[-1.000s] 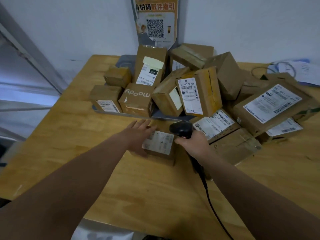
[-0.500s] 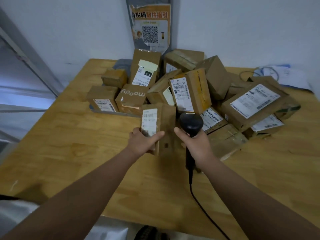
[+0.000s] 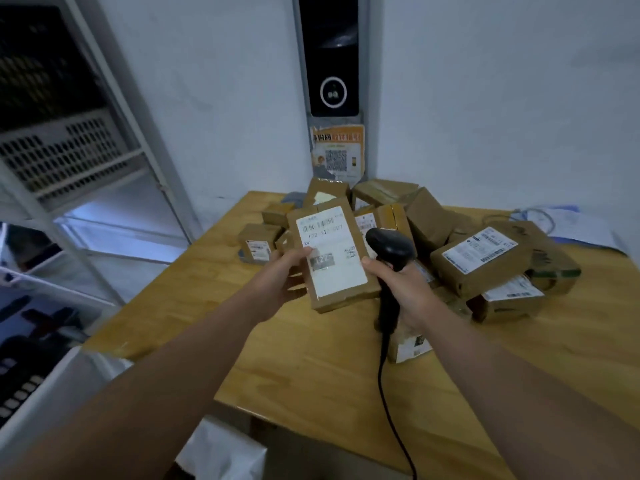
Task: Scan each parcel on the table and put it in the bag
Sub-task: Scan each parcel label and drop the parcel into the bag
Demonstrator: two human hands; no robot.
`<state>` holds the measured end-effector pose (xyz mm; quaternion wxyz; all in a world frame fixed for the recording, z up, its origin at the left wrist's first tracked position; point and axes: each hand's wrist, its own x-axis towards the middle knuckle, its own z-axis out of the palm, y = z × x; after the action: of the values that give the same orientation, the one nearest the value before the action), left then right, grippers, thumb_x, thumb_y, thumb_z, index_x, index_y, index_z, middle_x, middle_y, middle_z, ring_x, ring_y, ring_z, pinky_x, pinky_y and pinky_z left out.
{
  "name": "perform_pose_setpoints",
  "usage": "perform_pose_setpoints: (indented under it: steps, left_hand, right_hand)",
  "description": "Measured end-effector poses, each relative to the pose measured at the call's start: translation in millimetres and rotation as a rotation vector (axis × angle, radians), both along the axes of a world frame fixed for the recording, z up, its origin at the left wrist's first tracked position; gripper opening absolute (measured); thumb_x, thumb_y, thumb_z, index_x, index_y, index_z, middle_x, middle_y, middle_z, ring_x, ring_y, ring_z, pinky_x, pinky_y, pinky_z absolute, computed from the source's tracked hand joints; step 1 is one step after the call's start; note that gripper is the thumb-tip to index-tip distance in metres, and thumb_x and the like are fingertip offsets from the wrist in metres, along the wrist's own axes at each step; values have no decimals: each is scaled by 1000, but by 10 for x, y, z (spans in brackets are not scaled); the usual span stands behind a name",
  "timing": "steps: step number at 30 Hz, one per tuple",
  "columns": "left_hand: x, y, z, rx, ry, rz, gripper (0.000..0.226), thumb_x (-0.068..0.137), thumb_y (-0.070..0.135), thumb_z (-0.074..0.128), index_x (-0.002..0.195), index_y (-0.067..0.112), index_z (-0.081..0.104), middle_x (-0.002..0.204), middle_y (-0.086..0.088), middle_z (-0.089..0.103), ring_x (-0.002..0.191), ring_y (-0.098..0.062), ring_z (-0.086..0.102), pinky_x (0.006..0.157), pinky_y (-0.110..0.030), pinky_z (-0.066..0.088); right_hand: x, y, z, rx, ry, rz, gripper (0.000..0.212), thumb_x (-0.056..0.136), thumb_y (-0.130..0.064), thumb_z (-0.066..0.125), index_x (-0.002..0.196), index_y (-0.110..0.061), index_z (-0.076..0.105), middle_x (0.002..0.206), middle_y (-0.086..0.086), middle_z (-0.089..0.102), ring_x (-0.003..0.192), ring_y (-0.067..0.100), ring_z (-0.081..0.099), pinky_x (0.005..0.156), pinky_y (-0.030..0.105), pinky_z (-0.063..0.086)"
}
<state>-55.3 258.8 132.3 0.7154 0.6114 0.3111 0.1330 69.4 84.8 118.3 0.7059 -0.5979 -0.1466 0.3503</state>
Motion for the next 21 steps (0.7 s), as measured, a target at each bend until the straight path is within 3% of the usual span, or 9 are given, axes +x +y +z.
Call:
perform_pose_setpoints:
  steps: [2,3,5,7,10,12,16,21]
  left_hand:
    - [-79,-15,132,27,-35,5,46,90,29,65,128,15,43,118,-10,67,101,-25,67,85,-41,55]
    - [-95,-17,186,50,-48,33,49,89,27,66,129,15,41,116,-10,68,101,-25,68,85,-40,55]
    - [-100,5,282,109,-59,96,54,87,25,70,131,18,39,118,-6,66,104,-25,66,88,-40,54]
    - [-71,88,363,185,-43,119,59,83,23,74,132,15,43,121,-3,65,107,-23,64,91,-40,53]
    - [-23,207,453,285,-12,84,74,65,32,85,130,16,52,122,-2,65,109,-21,64,92,-42,53]
    - [-1,241,426,291,-9,92,83,56,35,88,129,17,52,122,0,65,108,-20,65,92,-43,53]
    - [-33,129,222,258,-33,97,55,78,22,80,124,20,50,116,8,61,104,-13,62,89,-42,52]
    - [-150,85,-81,237,-24,105,49,80,21,78,124,16,56,115,5,63,102,-11,63,81,-38,57]
  right_hand:
    - [-32,-35,120,15,13,33,28,81,-26,76,106,-18,67,98,4,74,98,23,68,91,39,52]
    - [-61,-39,183,1,-7,41,23,81,-28,76,101,-21,66,95,2,73,94,20,67,86,36,52]
    - [-114,16,277,-42,-109,-8,30,81,-32,76,106,-21,64,96,-4,69,90,14,63,77,29,49]
    - [-129,111,349,-69,-220,-90,40,81,-31,77,114,-13,63,97,-1,68,91,17,62,78,29,49]
    - [-124,158,510,-53,-260,-67,16,83,-22,74,88,-10,63,61,-4,60,59,12,57,54,22,46]
    - [-153,123,583,-43,-314,-21,20,84,-22,72,72,-12,60,49,-3,56,47,13,52,48,24,44]
    - [-294,7,586,-60,-379,5,25,85,-28,72,72,-7,64,54,6,59,46,17,55,47,26,47]
    - [-478,-33,394,-168,-365,40,29,86,-29,71,72,-5,63,55,9,60,45,18,55,45,27,47]
